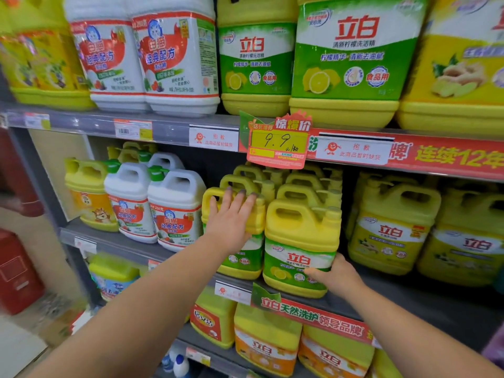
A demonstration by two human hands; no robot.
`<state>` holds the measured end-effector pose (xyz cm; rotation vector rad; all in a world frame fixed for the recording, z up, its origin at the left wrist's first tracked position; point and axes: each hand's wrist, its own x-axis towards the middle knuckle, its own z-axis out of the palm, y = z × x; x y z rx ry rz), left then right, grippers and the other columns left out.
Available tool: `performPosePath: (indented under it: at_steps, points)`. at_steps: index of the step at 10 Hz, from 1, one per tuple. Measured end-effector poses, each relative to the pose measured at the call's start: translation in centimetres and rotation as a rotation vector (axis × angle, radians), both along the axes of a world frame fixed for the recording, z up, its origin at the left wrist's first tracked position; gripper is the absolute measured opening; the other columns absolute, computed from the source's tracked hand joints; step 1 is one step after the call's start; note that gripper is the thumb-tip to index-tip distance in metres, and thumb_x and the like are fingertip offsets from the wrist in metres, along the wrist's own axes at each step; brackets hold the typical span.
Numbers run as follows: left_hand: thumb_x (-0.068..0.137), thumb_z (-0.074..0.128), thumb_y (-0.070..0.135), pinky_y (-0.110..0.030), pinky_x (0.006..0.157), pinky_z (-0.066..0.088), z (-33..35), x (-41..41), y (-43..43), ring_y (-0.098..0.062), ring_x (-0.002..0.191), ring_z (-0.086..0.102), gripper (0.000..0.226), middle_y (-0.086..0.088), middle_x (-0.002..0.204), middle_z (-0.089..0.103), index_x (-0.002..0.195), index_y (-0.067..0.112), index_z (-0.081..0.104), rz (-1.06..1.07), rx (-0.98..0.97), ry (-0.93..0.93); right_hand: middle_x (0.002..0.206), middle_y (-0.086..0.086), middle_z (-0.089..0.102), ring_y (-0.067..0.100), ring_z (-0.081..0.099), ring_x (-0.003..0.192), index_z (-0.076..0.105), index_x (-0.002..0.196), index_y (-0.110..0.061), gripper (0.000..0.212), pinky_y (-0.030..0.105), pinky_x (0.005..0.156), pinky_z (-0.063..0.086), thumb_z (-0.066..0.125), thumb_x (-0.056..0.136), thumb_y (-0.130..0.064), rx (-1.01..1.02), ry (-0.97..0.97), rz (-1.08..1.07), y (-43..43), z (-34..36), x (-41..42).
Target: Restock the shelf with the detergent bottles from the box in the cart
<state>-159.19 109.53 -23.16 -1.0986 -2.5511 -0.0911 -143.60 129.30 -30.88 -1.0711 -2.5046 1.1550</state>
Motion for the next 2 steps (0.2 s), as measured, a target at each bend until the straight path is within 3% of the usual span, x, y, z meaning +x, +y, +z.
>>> performPosePath:
  at_steps: [1, 2]
  points:
    - [0.083, 0.058, 0.047, -0.061, 0.112, 0.002, 1.0, 0.4, -0.2, -0.033, 0.145, -0.008, 0.093, -0.003, 0.16, 0.0, 0.149, 0.027, -0.005, 0.022, -0.028, -0.017, 0.13, 0.008, 0.053, 0.026, 0.054, 0.116, 0.034, 0.133, -0.011, 0.08, 0.037, 0.089, 0.048, 0.077, 0.073, -0.042, 0.022, 0.005, -0.01, -1.2, 1.0, 0.6]
    - [0.084, 0.055, 0.05, -0.059, 0.113, 0.004, 1.4, 1.1, -1.1, -0.034, 0.145, -0.007, 0.095, -0.006, 0.159, -0.005, 0.149, 0.024, -0.009, 0.049, 0.004, -0.019, 0.144, 0.012, 0.039, 0.03, 0.047, 0.125, 0.015, 0.147, -0.013, 0.094, 0.042, 0.096, 0.045, 0.072, 0.078, -0.04, 0.138, 0.071, -0.044, -3.1, 1.3, 2.7]
